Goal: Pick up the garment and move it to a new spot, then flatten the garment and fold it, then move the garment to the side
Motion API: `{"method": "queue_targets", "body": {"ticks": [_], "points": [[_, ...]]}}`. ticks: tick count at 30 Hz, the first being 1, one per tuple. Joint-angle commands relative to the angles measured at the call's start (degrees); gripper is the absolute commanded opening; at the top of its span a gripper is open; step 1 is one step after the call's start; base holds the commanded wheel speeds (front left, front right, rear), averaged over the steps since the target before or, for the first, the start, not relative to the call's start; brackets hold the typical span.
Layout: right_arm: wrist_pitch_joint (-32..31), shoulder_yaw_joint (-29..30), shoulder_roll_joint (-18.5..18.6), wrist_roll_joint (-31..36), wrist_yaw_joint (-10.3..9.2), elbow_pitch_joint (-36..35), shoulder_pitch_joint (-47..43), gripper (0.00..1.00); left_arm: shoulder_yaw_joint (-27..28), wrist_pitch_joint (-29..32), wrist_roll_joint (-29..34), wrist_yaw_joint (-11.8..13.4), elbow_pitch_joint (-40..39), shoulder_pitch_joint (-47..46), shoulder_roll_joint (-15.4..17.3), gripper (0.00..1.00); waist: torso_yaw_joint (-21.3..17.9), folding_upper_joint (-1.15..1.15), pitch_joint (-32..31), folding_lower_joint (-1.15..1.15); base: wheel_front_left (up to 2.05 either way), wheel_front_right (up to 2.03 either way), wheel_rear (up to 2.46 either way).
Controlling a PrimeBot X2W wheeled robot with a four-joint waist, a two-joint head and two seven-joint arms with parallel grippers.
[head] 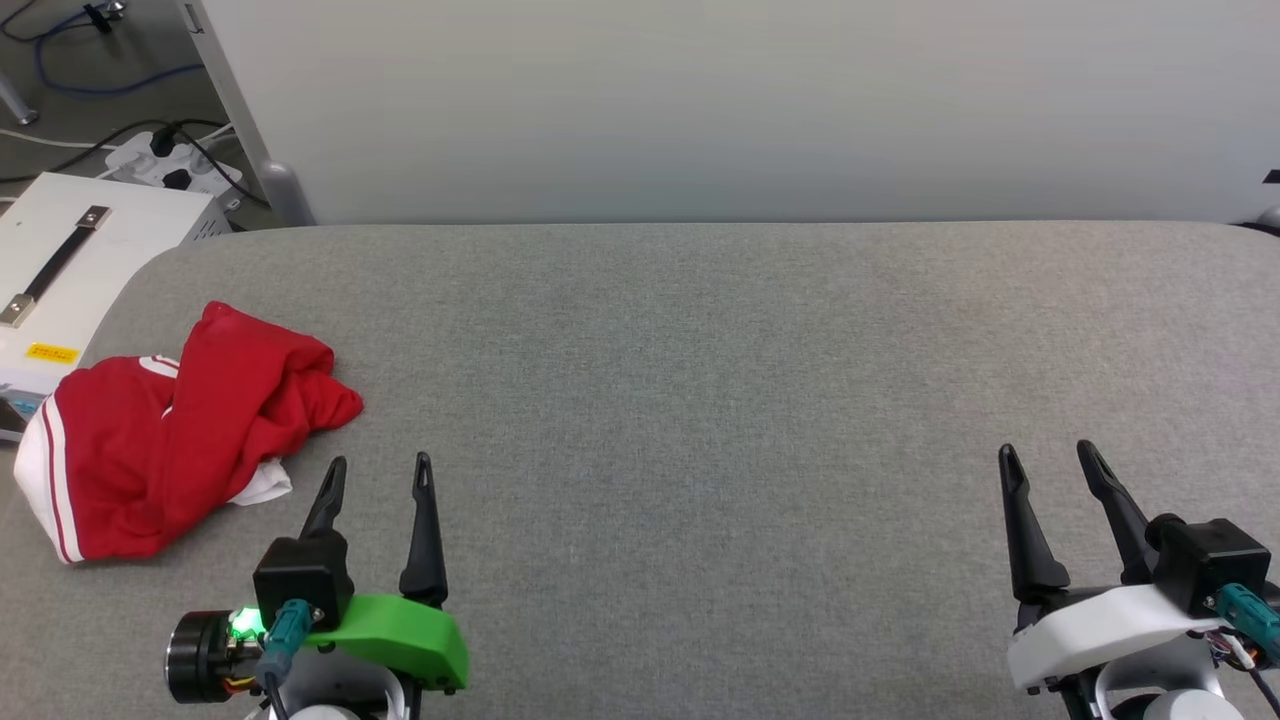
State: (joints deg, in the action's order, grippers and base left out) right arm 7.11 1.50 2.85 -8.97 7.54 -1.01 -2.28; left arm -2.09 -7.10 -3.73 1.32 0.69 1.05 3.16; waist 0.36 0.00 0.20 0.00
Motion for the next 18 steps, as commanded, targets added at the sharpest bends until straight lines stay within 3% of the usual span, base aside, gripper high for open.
{"method": "queue_targets", "body": {"ticks": [1, 18], "points": [[0.71, 0.04, 0.02, -0.59, -0.03, -0.25, -0.68, 1.0, -0.2, -0.62, -0.65, 0.5, 0.1, -0.31, -0.15, 1.0, 0.02, 0.0, -0.01, 0.0, 0.0, 0.0, 0.0], [2.7, 0.16, 0.02, -1.64, -0.03, 0.07, -1.25, 1.0, -0.9, -2.64, -1.56, 0.71, 0.7, -0.35, -0.18, 1.0, 0.17, 0.0, -0.04, 0.0, 0.0, 0.0, 0.0]]}}
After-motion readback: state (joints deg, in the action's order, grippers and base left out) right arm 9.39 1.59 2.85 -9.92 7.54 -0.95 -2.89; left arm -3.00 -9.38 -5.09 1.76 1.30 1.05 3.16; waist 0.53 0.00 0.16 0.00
